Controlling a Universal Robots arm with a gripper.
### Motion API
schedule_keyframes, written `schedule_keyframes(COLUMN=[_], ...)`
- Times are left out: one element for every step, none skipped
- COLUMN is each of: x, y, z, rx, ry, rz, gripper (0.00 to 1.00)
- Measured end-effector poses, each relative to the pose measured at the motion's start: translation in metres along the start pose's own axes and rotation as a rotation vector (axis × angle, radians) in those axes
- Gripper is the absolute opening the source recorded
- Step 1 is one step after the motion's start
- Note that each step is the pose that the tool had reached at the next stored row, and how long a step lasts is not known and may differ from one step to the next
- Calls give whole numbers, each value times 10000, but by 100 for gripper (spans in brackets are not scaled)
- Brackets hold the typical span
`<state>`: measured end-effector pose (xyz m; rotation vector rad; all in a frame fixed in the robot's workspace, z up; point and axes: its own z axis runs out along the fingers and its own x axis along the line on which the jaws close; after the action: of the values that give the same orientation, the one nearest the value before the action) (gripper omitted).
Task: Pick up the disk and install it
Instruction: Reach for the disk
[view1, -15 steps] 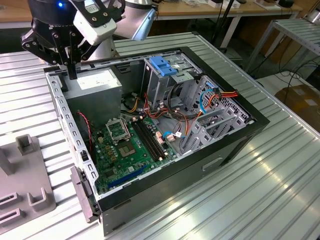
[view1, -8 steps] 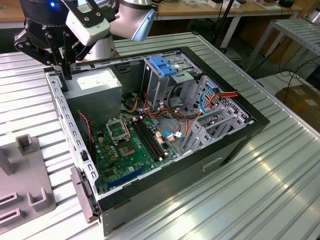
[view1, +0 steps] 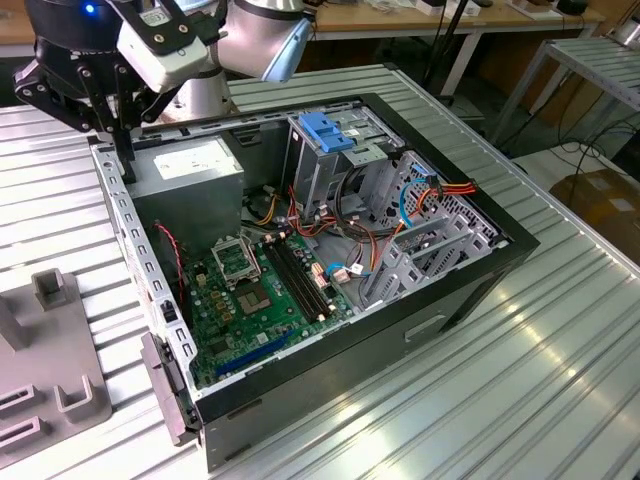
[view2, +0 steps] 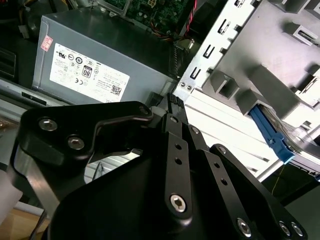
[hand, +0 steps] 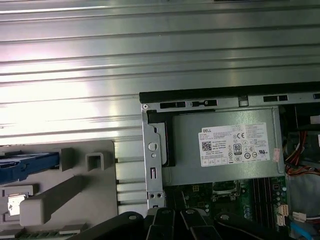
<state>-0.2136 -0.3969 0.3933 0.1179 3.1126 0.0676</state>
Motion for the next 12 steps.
schedule_keyframes(x=[10, 30, 49, 61, 74, 87, 99, 119, 132, 146, 166, 178], y=[0, 0, 0, -1, -1, -1, -1, -2, -2, -3, -3, -4], z=[0, 0, -1, -1, -1, -2, -2, -3, -3, -4, -4, -4], rx=[0, 0, -1, -1, -1, -1, -1, 0, 0, 0, -1, -1], ry=[-1, -1, -1, 0, -1, -1, -1, -1, -1, 0, -1, -1], rz=[0, 0, 1, 1, 1, 1, 1, 1, 1, 0, 0, 0], gripper=[10, 10, 10, 10, 10, 10, 10, 10, 10, 10, 10, 10])
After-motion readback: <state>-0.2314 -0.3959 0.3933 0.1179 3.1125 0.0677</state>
